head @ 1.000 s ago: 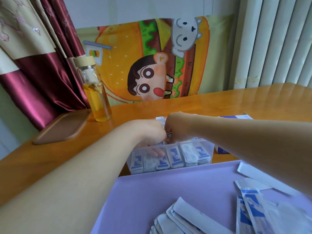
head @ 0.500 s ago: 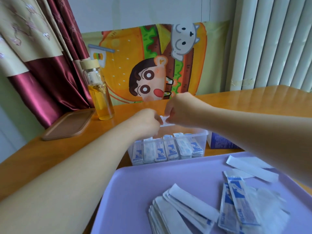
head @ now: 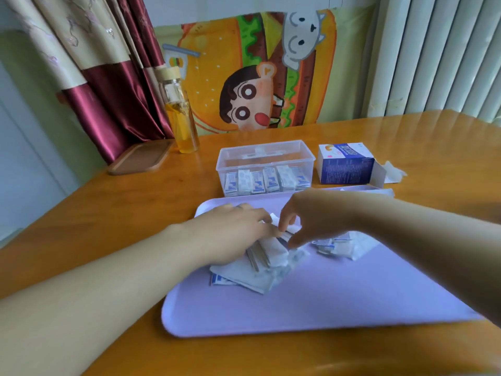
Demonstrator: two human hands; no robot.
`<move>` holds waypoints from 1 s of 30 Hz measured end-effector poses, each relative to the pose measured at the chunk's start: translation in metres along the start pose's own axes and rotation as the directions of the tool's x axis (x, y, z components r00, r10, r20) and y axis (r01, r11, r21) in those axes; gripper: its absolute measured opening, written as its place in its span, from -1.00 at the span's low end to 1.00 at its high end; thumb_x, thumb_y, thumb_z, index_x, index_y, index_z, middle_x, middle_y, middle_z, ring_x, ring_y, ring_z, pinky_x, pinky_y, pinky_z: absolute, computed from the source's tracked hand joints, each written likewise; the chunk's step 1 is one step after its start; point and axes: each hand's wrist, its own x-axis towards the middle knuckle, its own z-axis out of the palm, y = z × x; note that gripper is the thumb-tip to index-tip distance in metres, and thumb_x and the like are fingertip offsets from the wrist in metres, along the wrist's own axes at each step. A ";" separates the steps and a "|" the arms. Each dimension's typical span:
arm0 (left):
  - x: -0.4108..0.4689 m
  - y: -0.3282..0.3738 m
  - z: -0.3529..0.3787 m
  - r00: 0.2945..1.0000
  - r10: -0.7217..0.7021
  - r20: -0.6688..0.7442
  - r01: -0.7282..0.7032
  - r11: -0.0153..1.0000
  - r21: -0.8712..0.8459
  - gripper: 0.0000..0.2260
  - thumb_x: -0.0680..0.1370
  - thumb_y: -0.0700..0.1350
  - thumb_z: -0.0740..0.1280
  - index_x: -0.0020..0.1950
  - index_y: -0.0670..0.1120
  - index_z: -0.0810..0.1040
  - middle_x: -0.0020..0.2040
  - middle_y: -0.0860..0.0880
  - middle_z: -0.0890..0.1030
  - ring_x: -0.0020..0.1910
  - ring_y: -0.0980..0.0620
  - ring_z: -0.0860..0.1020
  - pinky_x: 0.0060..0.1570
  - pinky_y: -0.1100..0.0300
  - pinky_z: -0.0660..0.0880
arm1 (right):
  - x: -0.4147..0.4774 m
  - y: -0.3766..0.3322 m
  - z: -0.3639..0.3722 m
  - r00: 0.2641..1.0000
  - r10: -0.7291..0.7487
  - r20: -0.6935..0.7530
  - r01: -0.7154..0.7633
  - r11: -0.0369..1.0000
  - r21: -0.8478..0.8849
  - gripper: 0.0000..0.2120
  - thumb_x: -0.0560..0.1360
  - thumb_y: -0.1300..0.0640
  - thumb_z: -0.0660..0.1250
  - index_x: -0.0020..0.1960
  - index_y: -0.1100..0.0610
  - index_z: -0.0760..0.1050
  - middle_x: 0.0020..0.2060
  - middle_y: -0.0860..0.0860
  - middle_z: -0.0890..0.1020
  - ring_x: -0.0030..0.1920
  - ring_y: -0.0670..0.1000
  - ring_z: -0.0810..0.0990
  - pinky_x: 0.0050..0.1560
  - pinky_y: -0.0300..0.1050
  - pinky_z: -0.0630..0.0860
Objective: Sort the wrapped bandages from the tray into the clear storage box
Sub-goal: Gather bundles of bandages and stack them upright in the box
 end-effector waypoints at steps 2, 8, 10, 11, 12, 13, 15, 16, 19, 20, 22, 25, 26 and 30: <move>0.004 0.006 0.000 0.999 0.032 -0.012 -0.031 0.998 0.054 -0.41 0.53 -0.29 0.15 0.45 0.24 0.20 0.40 0.11 0.30 0.32 -0.05 0.32 0.18 0.02 0.37 | -0.002 -0.003 0.010 1.000 -0.002 0.002 0.002 1.000 -0.015 -0.64 0.43 -0.05 0.40 0.21 -0.03 0.55 0.14 -0.06 0.56 0.14 0.00 0.50 0.15 -0.12 0.42; 0.009 0.008 0.001 1.000 0.020 -0.018 -0.018 0.994 0.106 -0.58 0.55 -0.24 0.12 0.34 0.11 0.37 0.12 0.03 0.47 0.09 -0.08 0.49 -0.06 0.07 0.38 | 0.000 0.003 0.027 0.994 0.034 -0.100 -0.029 0.998 0.050 -0.69 0.43 -0.05 0.40 0.16 -0.03 0.58 0.06 0.01 0.54 0.09 0.05 0.49 0.11 -0.03 0.46; 0.009 0.005 0.003 1.000 -0.005 -0.005 0.006 0.995 0.096 -0.68 0.56 -0.17 0.13 0.29 0.07 0.41 0.10 0.03 0.47 0.07 -0.07 0.50 -0.08 0.06 0.40 | 0.003 0.007 0.029 0.989 0.060 -0.136 -0.052 0.997 0.063 -0.72 0.45 -0.02 0.38 0.15 -0.03 0.58 0.06 0.01 0.53 0.08 0.04 0.48 0.07 -0.03 0.46; 0.009 0.004 0.004 1.000 -0.023 -0.004 0.023 0.997 0.080 -0.71 0.57 -0.14 0.13 0.26 0.04 0.43 0.10 0.02 0.47 0.07 -0.08 0.50 -0.09 0.04 0.42 | 0.006 0.010 0.029 0.986 0.074 -0.151 -0.064 0.995 0.072 -0.74 0.46 -0.01 0.37 0.14 -0.02 0.59 0.05 0.02 0.54 0.07 0.04 0.49 0.06 -0.03 0.47; 0.009 0.004 0.006 0.999 -0.041 -0.004 0.041 0.997 0.060 -0.74 0.57 -0.13 0.13 0.22 0.01 0.44 0.10 0.01 0.47 0.06 -0.07 0.50 -0.11 0.03 0.43 | 0.010 0.013 0.030 0.983 0.087 -0.159 -0.075 0.994 0.080 -0.75 0.46 0.00 0.37 0.12 -0.02 0.60 0.05 0.02 0.56 0.05 0.05 0.51 0.05 -0.03 0.49; 0.009 0.003 0.006 0.998 -0.057 -0.017 0.058 0.998 0.028 -0.78 0.57 -0.13 0.12 0.17 -0.02 0.45 0.08 0.01 0.48 0.05 -0.07 0.49 -0.16 0.05 0.41 | 0.014 0.017 0.030 0.981 0.099 -0.165 -0.085 0.992 0.089 -0.77 0.46 0.02 0.37 0.10 -0.02 0.61 0.04 0.01 0.59 0.03 0.05 0.53 0.05 -0.04 0.51; 0.010 -0.002 0.009 0.991 -0.122 -0.049 0.117 0.988 -0.103 -0.88 0.57 -0.10 0.12 -0.04 -0.03 0.44 -0.04 0.01 0.48 -0.01 -0.04 0.48 -0.20 0.08 0.37 | 0.023 0.024 0.031 0.972 0.129 -0.195 -0.104 0.985 0.135 -0.81 0.47 0.10 0.34 0.06 0.01 0.63 0.03 0.00 0.65 0.00 0.08 0.58 0.04 -0.02 0.54; 0.009 -0.007 0.011 0.982 -0.176 -0.061 0.160 0.965 -0.207 -0.87 0.58 -0.08 0.14 -0.16 -0.02 0.40 -0.14 0.02 0.47 -0.07 -0.04 0.46 -0.19 0.08 0.38 | 0.028 0.028 0.030 0.959 0.152 -0.238 -0.109 0.976 0.186 -0.81 0.48 0.15 0.31 0.03 0.06 0.64 0.01 0.03 0.66 -0.02 0.10 0.61 0.03 0.00 0.56; 0.004 -0.021 0.012 0.927 -0.375 -0.025 0.257 0.682 -0.685 -0.83 0.58 -0.08 0.22 -0.22 -0.02 0.45 -0.23 0.03 0.57 -0.19 -0.06 0.52 -0.21 0.11 0.42 | 0.036 0.033 0.020 0.882 0.267 -0.387 -0.018 0.842 0.540 -0.78 0.56 0.14 0.23 0.04 0.19 0.62 -0.03 0.03 0.67 -0.18 -0.03 0.62 -0.18 -0.21 0.54; 0.003 -0.022 0.011 0.908 -0.420 -0.009 0.216 0.486 -0.847 -0.88 0.59 -0.12 0.22 -0.11 -0.04 0.52 -0.19 0.03 0.62 -0.18 -0.03 0.58 -0.19 0.12 0.48 | 0.039 0.031 0.015 0.876 0.303 -0.375 0.056 0.709 0.703 -0.73 0.58 0.05 0.20 0.08 0.16 0.60 -0.03 0.01 0.66 -0.23 -0.07 0.59 -0.22 -0.25 0.49; 0.006 -0.019 0.009 0.882 -0.467 0.067 0.107 0.059 -0.993 -0.87 0.61 -0.20 0.20 0.07 -0.09 0.52 -0.17 -0.01 0.63 -0.20 0.05 0.62 -0.18 0.22 0.55 | 0.043 0.025 0.009 0.915 0.307 -0.264 0.105 0.449 0.888 -0.63 0.56 -0.14 0.16 0.14 0.10 0.54 -0.01 0.00 0.64 -0.22 -0.04 0.58 -0.18 -0.19 0.47; 0.018 -0.017 0.011 0.889 -0.443 0.121 0.004 -0.255 -0.967 -0.85 0.62 -0.23 0.18 0.08 -0.04 0.49 -0.22 -0.05 0.57 -0.30 0.07 0.62 -0.23 0.21 0.59 | 0.055 0.016 0.015 0.943 0.271 -0.193 0.084 0.368 0.926 -0.66 0.47 -0.14 0.33 0.04 0.11 0.53 -0.14 -0.04 0.61 -0.25 -0.04 0.55 -0.25 -0.21 0.44; 0.023 -0.018 0.013 0.897 -0.424 0.128 0.005 -0.280 -0.960 -0.84 0.61 -0.22 0.19 0.09 -0.02 0.50 -0.22 -0.05 0.57 -0.32 0.09 0.62 -0.26 0.21 0.59 | 0.061 0.015 0.019 0.935 0.289 -0.205 0.096 0.349 0.932 -0.69 0.44 -0.09 0.39 -0.01 0.14 0.53 -0.24 -0.06 0.59 -0.30 -0.06 0.53 -0.28 -0.23 0.42; 0.030 -0.022 0.019 0.922 -0.358 0.146 -0.024 -0.429 -0.903 -0.85 0.61 -0.16 0.18 0.08 -0.05 0.54 -0.18 -0.02 0.67 -0.31 0.09 0.63 -0.34 0.21 0.57 | 0.068 0.018 0.034 0.876 0.406 -0.261 0.147 0.291 0.945 -0.79 0.39 0.03 0.47 -0.21 0.15 0.54 -0.45 -0.08 0.53 -0.44 -0.13 0.45 -0.40 -0.32 0.39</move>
